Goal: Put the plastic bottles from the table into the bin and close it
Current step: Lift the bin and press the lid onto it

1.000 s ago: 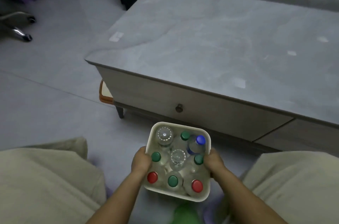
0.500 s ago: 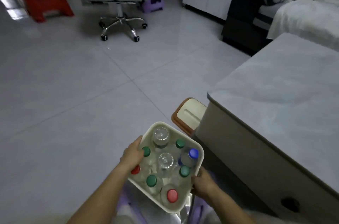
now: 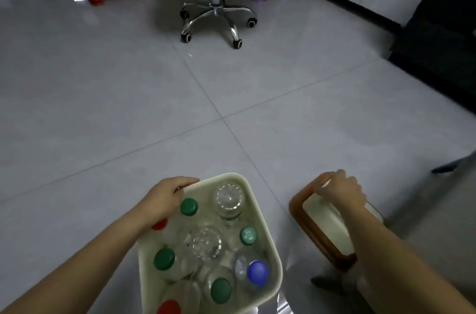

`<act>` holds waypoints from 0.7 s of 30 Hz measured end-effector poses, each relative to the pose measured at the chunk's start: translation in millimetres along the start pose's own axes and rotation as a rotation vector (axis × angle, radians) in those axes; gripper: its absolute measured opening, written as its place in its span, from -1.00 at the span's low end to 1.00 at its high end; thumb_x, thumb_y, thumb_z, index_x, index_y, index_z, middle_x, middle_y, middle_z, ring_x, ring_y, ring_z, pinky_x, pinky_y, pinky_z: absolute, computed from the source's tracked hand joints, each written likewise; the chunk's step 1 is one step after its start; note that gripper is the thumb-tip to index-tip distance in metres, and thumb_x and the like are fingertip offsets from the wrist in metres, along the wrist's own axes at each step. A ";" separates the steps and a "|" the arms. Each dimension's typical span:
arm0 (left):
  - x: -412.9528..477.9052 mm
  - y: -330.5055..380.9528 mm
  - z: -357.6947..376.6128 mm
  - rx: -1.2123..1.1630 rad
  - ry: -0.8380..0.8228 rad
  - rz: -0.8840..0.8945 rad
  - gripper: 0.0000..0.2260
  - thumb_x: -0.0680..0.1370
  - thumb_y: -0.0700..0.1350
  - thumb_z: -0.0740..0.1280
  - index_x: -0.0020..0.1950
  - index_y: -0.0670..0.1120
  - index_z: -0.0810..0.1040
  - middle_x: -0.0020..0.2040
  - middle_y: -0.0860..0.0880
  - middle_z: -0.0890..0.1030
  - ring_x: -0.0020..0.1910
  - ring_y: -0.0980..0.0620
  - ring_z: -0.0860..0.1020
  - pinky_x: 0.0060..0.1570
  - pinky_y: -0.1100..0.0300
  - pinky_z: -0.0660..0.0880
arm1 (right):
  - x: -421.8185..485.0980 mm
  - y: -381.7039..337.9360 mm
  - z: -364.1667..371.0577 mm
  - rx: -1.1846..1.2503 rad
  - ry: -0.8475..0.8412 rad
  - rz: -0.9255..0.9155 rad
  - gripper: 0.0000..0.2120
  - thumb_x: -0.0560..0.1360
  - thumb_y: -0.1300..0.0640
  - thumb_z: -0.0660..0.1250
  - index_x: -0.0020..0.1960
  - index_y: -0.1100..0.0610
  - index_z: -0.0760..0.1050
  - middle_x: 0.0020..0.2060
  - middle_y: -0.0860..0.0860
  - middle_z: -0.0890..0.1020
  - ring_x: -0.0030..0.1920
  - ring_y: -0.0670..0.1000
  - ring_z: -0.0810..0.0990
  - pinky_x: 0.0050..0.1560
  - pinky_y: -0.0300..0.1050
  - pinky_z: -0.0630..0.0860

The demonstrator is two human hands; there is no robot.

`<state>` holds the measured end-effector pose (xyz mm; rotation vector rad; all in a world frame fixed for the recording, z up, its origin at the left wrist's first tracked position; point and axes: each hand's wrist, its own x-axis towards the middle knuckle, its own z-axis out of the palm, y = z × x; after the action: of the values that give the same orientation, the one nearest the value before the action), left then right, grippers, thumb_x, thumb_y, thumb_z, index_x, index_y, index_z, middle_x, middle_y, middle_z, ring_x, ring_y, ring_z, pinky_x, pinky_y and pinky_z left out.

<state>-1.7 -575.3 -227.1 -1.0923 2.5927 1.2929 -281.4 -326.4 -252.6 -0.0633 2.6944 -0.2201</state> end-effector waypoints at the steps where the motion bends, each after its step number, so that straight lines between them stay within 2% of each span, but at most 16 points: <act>1: -0.9 -3.5 1.4 0.031 0.023 0.011 -0.64 0.58 -0.24 0.16 0.31 0.03 0.50 0.27 0.05 0.55 0.23 0.06 0.49 0.27 0.13 0.40 | 12.2 8.4 6.5 -0.093 0.003 0.002 -0.27 0.35 -0.11 0.40 0.40 0.12 0.20 0.27 0.20 0.42 0.25 0.25 0.42 0.23 0.16 0.42; 3: -5.0 -12.8 1.2 0.053 0.097 0.007 -0.64 0.59 -0.19 0.17 0.35 0.06 0.45 0.31 0.06 0.52 0.27 0.05 0.47 0.30 0.11 0.39 | 32.3 25.6 13.5 -0.222 -0.019 -0.024 -0.07 0.29 -0.26 0.41 0.46 0.05 0.03 0.33 0.23 0.34 0.31 0.28 0.35 0.31 0.22 0.34; 6: -19.1 -21.2 -2.4 -0.003 0.223 -0.035 -0.67 0.58 -0.16 0.18 0.33 0.03 0.47 0.30 0.07 0.53 0.26 0.09 0.47 0.22 0.21 0.38 | 82.9 57.3 33.8 -0.387 -0.105 -0.051 0.11 0.14 -0.49 0.30 0.48 -0.04 -0.11 0.40 0.21 0.28 0.34 0.31 0.32 0.30 0.29 0.31; 7: -24.4 -23.8 -2.0 -0.016 0.250 -0.052 -0.68 0.58 -0.16 0.19 0.32 0.01 0.48 0.29 0.07 0.53 0.23 0.13 0.47 0.18 0.24 0.37 | 108.1 69.9 46.9 -0.426 -0.126 -0.053 0.18 0.07 -0.55 0.25 0.48 -0.01 -0.09 0.39 0.20 0.31 0.31 0.32 0.36 0.28 0.30 0.34; 8: -30.0 -26.4 -1.0 -0.031 0.275 -0.069 -0.68 0.57 -0.17 0.20 0.31 -0.02 0.49 0.27 0.05 0.54 0.19 0.15 0.46 0.17 0.25 0.36 | 135.5 85.2 61.9 -0.423 -0.144 -0.021 0.24 0.00 -0.60 0.24 0.46 0.08 0.03 0.32 0.22 0.40 0.23 0.32 0.44 0.22 0.31 0.41; 10: -41.6 -31.1 4.3 -0.093 0.321 -0.096 -0.70 0.58 -0.15 0.21 0.31 -0.05 0.49 0.25 0.02 0.55 0.17 0.13 0.46 0.19 0.20 0.39 | 162.2 95.9 82.0 -0.449 -0.137 0.032 0.26 -0.22 -0.66 0.22 0.23 0.18 0.36 0.03 0.22 0.55 0.01 0.29 0.55 0.04 0.26 0.54; 11: -46.4 -33.3 7.8 -0.132 0.343 -0.104 -0.70 0.59 -0.14 0.21 0.32 -0.05 0.48 0.24 0.03 0.54 0.17 0.11 0.46 0.21 0.17 0.41 | 156.7 90.5 83.4 -0.464 -0.129 0.052 0.26 -0.31 -0.67 0.18 0.14 0.17 0.43 -0.05 0.19 0.54 -0.02 0.27 0.54 0.02 0.22 0.55; 12: -50.4 -35.5 11.3 -0.163 0.365 -0.108 -0.69 0.60 -0.12 0.20 0.34 -0.05 0.45 0.23 0.05 0.51 0.17 0.12 0.45 0.22 0.16 0.41 | 138.1 80.2 76.8 -0.476 -0.115 0.022 0.25 -0.31 -0.65 0.20 0.13 0.17 0.43 -0.04 0.17 0.52 0.01 0.26 0.51 0.04 0.20 0.54; 16: -60.1 -40.1 21.8 -0.279 0.471 -0.114 -0.68 0.60 -0.13 0.19 0.37 -0.07 0.41 0.25 0.08 0.45 0.22 0.15 0.40 0.23 0.23 0.34 | 88.8 27.2 49.3 -0.418 -0.078 -0.089 0.17 -0.11 -0.49 0.39 0.30 0.19 0.28 0.14 0.23 0.43 0.20 0.31 0.39 0.17 0.22 0.44; 19: -63.4 -36.2 24.3 -0.348 0.519 -0.124 -0.68 0.60 -0.15 0.19 0.36 -0.07 0.43 0.31 0.01 0.48 0.25 0.13 0.41 0.30 0.18 0.36 | 48.4 -37.8 -6.1 -0.305 0.035 -0.214 0.10 0.00 -0.38 0.49 0.34 0.18 0.23 0.23 0.28 0.37 0.29 0.35 0.32 0.24 0.23 0.36; 21: -66.8 -30.9 23.5 -0.384 0.521 -0.144 -0.68 0.61 -0.13 0.17 0.37 -0.06 0.41 0.34 -0.01 0.46 0.27 0.12 0.40 0.33 0.14 0.35 | 15.7 -83.6 -53.1 -0.238 0.112 -0.377 0.01 0.09 -0.26 0.54 0.35 0.16 0.22 0.25 0.32 0.33 0.30 0.37 0.29 0.26 0.27 0.33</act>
<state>61.2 -532.7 -241.2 -1.8647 2.5698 1.7071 -317.4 -402.4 -198.0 -0.6506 2.7857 -0.0129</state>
